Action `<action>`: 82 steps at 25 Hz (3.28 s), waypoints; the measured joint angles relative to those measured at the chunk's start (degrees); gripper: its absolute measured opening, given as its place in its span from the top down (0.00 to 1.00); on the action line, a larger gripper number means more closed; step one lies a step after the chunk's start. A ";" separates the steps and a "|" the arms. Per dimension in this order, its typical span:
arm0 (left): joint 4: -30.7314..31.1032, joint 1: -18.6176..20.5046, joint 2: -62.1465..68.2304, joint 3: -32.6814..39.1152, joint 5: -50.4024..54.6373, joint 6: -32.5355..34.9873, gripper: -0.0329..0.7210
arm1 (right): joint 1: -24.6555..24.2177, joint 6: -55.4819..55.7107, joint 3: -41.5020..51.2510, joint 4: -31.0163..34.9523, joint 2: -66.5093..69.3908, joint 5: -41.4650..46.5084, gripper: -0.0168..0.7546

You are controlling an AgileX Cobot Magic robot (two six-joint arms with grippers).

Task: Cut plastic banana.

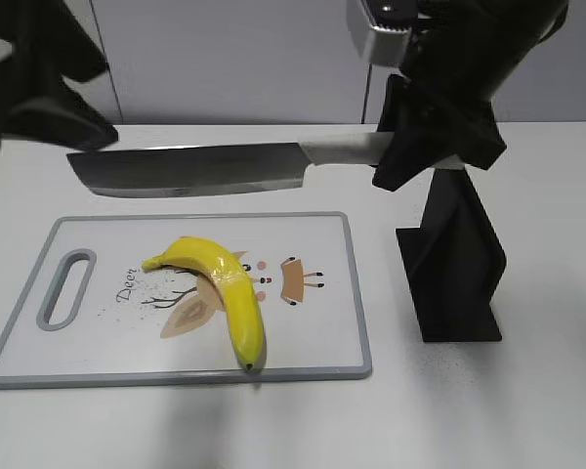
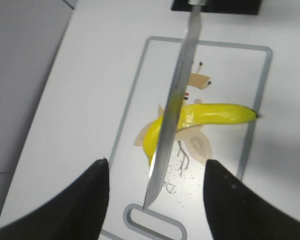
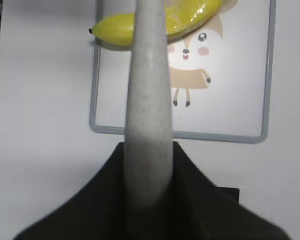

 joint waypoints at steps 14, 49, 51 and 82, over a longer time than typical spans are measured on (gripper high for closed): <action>6.89 -1.46 12.14 -0.06 -1.58 0.89 0.30 | 0.00 -5.49 -5.57 3.75 3.50 0.08 0.74; -2.13 2.69 42.19 5.25 -19.17 1.23 0.97 | 1.80 1.90 -5.88 -5.73 24.21 -6.60 0.70; -1.87 2.69 42.06 5.01 -18.79 1.23 0.97 | 1.94 2.53 -5.88 -5.84 24.08 -6.60 0.70; 2.46 2.36 17.71 -1.37 -4.06 1.41 0.69 | 2.81 5.54 -6.24 -3.60 4.50 -2.32 0.73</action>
